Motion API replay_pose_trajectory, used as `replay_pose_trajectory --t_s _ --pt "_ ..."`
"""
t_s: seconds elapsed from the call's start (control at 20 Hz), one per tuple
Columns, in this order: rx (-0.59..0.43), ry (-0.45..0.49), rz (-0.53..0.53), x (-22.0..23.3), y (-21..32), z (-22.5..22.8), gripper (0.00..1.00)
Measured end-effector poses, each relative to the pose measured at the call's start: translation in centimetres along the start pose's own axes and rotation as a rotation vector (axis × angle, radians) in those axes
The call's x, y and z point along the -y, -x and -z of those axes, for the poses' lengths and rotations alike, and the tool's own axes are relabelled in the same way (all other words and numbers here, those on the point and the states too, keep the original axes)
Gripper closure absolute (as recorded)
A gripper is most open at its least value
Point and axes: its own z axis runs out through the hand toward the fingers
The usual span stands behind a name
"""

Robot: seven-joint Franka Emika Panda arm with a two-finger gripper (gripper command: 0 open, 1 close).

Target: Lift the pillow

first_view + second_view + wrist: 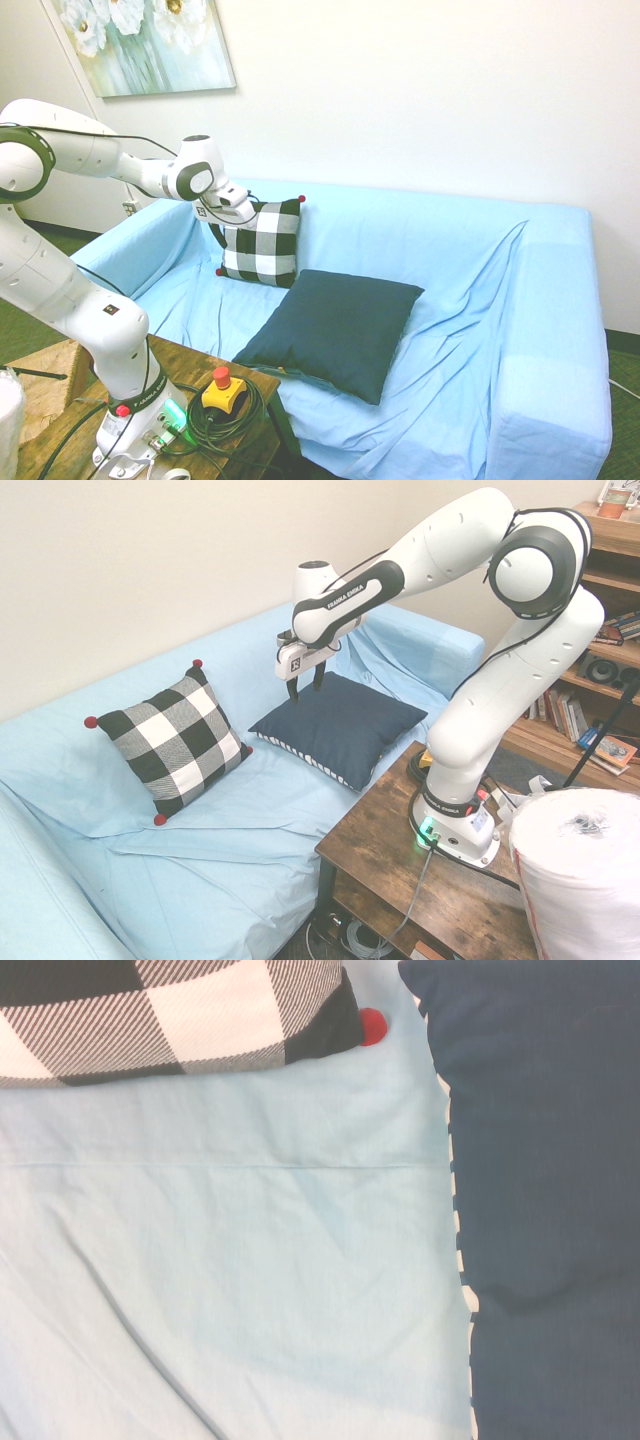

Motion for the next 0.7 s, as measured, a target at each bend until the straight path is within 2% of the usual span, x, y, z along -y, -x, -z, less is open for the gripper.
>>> replay_pose_trajectory --t_s 0.35,0.55,0.7 --pt "-0.006 0.041 0.001 -1.4 -0.9 -1.0 0.0" --pt "0.003 0.107 -0.034 -7.0 -3.2 -2.9 0.0" --pt "0.029 0.118 -0.059 -11.6 -4.2 -4.4 0.0"
